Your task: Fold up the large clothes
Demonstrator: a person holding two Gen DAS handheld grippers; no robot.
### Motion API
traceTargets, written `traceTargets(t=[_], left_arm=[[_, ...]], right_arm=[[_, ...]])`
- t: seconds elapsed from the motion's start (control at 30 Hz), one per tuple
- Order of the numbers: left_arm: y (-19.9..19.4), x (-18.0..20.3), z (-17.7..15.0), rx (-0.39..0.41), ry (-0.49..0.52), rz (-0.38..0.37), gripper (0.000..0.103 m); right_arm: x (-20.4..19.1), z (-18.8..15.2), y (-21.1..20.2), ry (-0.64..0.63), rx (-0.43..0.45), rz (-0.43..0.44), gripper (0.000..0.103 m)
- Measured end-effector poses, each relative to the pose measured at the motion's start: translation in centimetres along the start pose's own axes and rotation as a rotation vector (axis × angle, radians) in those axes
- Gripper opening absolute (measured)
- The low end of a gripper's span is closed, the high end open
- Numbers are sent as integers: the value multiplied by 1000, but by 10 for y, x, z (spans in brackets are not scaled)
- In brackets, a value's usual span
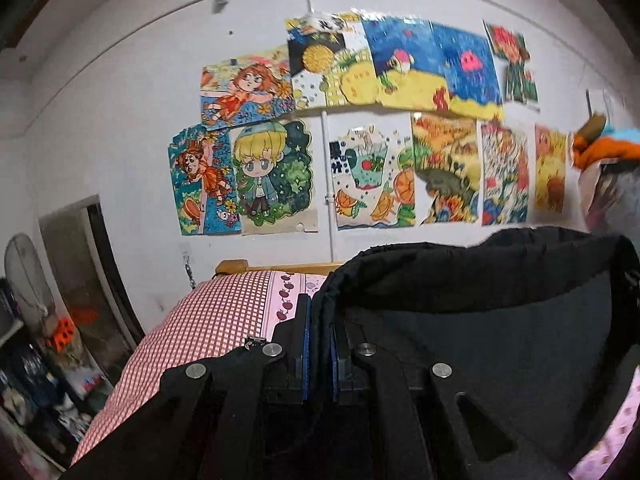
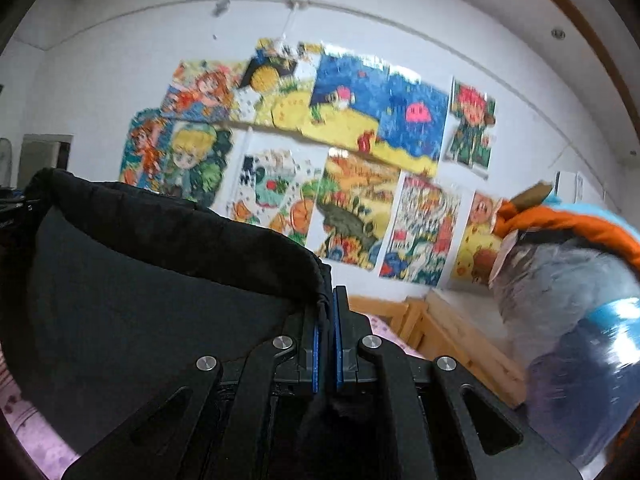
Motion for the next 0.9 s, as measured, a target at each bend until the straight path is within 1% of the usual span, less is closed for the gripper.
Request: traceTargets(t=[0.17,0.3,0.43,0.53,0.6,0.67,0.77,0.9], left_arm=[[50,17,1,-12,66,28,7],[87,32,-5,-42,104,25,7],[119,41,-22,-73,115,29,7],[142,42,-41,-92,137,51,7],[156,40,-53,-126,131,52,7],[172,36,-67,-174,107,37,7],[186,35,-79,-193,81,9,7],[197,36,-86,-205,58,-21,8]], right_arm=[[-14,-18,61,-27,-31,-22,5],[-22,-37,104,-28,-72,-49,5],[-33,-63,143,-39,-137,-54,5],[-43,-80,165,-23,-174,-16,5],[-50,-91,180,-6,-200,13,5],[-60,-101,192,-9,-226,24,5],[-72,-115,206,-32,-254,17,5],[-76,-123,216,-22,-274,16,5]])
Point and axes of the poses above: each gripper's, at about its wrist camera, not at the fingertips, and y roughly the way its jaws point, x to its right, z to its top, the point moved 7 cm from there along y, roughly the way its jaws point, and after that the axes turned 1 degree about y, right-handed, at the moved point
